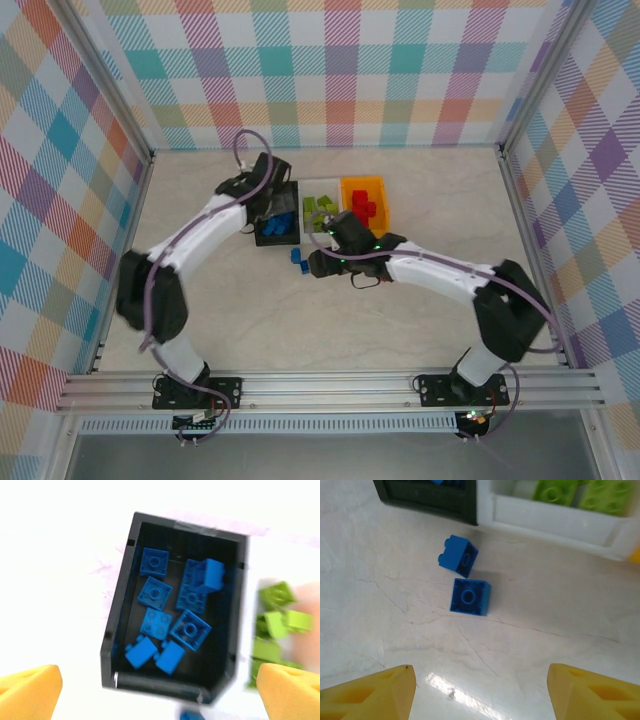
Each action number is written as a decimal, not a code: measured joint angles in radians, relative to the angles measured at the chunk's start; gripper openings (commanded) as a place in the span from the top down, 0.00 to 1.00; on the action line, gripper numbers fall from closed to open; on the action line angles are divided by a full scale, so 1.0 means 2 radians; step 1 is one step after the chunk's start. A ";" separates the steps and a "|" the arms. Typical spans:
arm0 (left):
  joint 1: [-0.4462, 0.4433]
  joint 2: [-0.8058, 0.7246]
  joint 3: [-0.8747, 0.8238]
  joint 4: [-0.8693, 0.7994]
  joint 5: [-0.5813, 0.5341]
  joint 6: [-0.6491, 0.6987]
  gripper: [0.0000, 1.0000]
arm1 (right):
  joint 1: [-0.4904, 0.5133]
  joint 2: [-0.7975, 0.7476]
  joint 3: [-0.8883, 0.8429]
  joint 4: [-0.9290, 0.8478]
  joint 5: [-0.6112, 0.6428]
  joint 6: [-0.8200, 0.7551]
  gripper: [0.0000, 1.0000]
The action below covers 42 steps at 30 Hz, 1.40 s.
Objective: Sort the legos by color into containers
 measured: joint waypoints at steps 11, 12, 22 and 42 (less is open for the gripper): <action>-0.018 -0.298 -0.285 0.041 0.014 -0.059 0.00 | 0.017 0.165 0.109 -0.003 0.030 0.000 0.31; -0.018 -0.312 -0.303 0.039 0.014 -0.064 0.00 | 0.017 0.172 0.115 -0.005 0.033 0.000 0.31; -0.018 -0.380 -0.396 0.022 0.007 -0.100 0.00 | 0.021 0.198 0.134 -0.020 0.043 -0.001 0.52; -0.018 -0.381 -0.398 0.012 -0.010 -0.104 0.00 | 0.019 0.184 0.310 -0.043 0.022 -0.023 0.64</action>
